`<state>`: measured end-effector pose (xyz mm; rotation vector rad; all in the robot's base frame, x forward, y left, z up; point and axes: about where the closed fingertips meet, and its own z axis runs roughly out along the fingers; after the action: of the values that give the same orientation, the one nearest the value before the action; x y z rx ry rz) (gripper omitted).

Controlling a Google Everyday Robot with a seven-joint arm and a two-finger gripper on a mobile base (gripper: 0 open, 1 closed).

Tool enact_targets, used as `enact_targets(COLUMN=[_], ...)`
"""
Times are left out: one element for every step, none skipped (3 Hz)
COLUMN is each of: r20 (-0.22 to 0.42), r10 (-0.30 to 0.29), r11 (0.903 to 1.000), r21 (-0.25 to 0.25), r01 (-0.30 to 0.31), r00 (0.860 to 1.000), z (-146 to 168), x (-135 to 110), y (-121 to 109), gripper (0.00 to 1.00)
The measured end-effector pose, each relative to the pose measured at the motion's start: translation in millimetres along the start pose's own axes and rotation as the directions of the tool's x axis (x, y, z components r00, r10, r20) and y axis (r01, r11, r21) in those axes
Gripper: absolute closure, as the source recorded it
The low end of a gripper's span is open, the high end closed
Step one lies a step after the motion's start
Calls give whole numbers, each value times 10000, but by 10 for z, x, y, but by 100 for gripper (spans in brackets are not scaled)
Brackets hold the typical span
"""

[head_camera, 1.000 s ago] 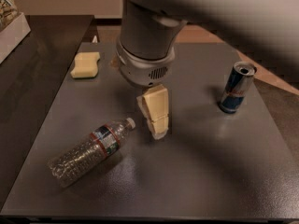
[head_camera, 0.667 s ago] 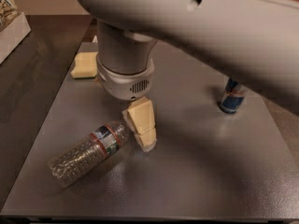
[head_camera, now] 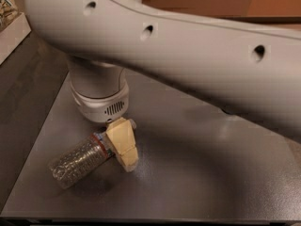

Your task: Place water bottle upright

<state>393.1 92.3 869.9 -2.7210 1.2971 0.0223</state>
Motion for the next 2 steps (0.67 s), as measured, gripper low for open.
enact_targets(r20=[-32,-205], r10=[-134,-168], r11=[9998,9995], r21=[-141,-260], r01=[134,162], r00=[9999,9996], z=[125,218], x=[-124,-180], y=[-7,-26], gripper=[0,17])
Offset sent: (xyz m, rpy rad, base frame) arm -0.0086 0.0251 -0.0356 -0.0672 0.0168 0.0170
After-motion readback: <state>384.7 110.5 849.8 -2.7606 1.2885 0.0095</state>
